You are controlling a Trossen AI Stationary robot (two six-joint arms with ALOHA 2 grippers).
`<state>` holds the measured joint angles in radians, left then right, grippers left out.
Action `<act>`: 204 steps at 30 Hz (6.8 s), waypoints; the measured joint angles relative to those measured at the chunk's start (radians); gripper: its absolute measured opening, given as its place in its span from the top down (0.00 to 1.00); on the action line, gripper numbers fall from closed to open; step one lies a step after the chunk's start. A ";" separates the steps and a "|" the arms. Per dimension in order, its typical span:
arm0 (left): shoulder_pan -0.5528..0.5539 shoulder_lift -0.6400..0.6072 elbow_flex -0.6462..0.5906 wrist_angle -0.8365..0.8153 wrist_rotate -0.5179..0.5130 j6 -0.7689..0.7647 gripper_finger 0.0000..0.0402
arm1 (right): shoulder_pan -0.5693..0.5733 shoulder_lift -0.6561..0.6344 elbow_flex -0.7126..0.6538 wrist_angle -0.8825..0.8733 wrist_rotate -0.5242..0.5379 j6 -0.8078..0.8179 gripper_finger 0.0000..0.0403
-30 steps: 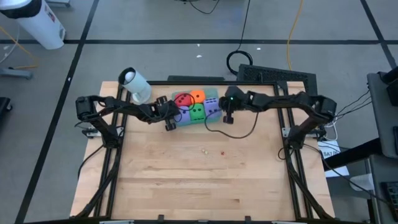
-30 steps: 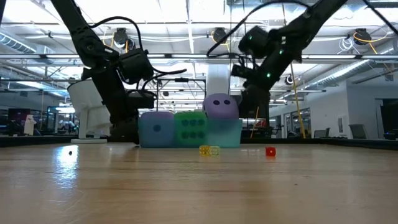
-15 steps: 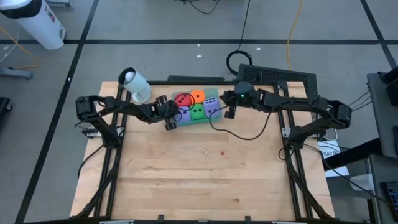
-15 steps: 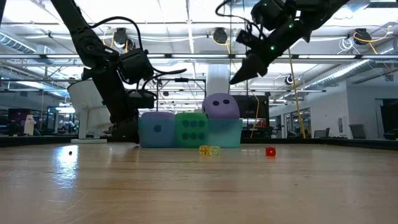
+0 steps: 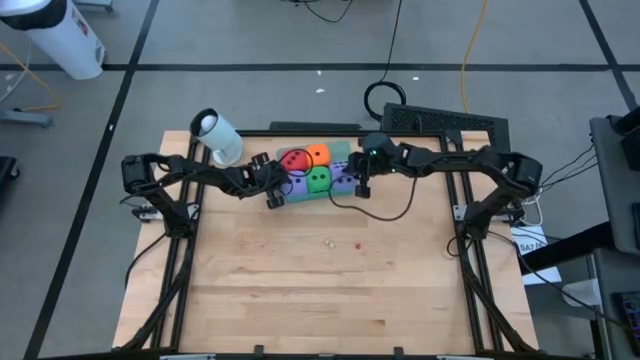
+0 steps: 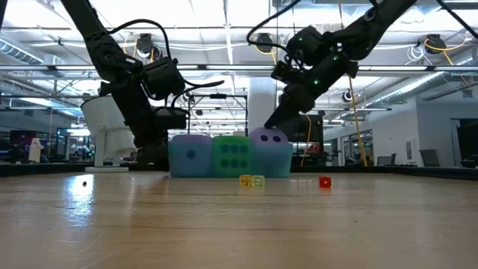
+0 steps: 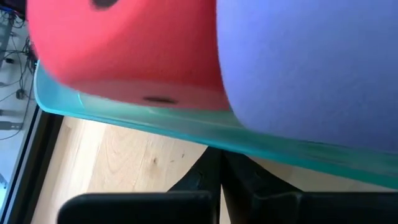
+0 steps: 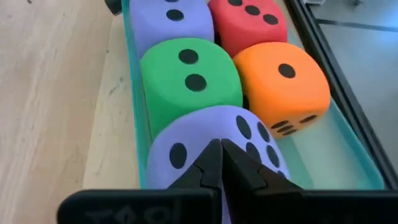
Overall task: Pick & Place Dice
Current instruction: Put the large purple dice into the light blue bin, then adjust the light blue bin, then put the small red dice into the light blue bin
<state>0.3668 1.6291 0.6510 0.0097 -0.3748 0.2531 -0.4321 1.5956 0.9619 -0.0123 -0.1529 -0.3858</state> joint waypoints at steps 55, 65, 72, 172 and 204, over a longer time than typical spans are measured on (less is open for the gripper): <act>-0.017 -0.111 0.002 -0.166 0.058 -0.392 0.99 | -0.067 -0.063 -0.374 0.372 0.072 0.301 1.00; -0.007 -0.018 0.041 -0.163 0.090 -0.405 1.00 | 0.035 -0.026 -0.383 0.459 0.074 0.338 1.00; -0.005 -0.013 0.053 -0.154 0.079 -0.363 1.00 | 0.081 -0.026 -0.382 0.479 0.075 0.356 1.00; -0.235 -0.498 -0.130 0.315 0.382 -0.126 0.98 | 0.398 -0.681 -0.731 0.574 0.154 0.376 1.00; -0.175 -0.938 -0.636 0.643 0.405 -0.257 0.99 | 0.669 -0.697 -0.837 0.786 0.363 0.392 1.00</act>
<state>0.1914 0.6909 0.0151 0.6525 0.0306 -0.0039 0.2371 0.8982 0.1246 0.7733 0.2099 0.0060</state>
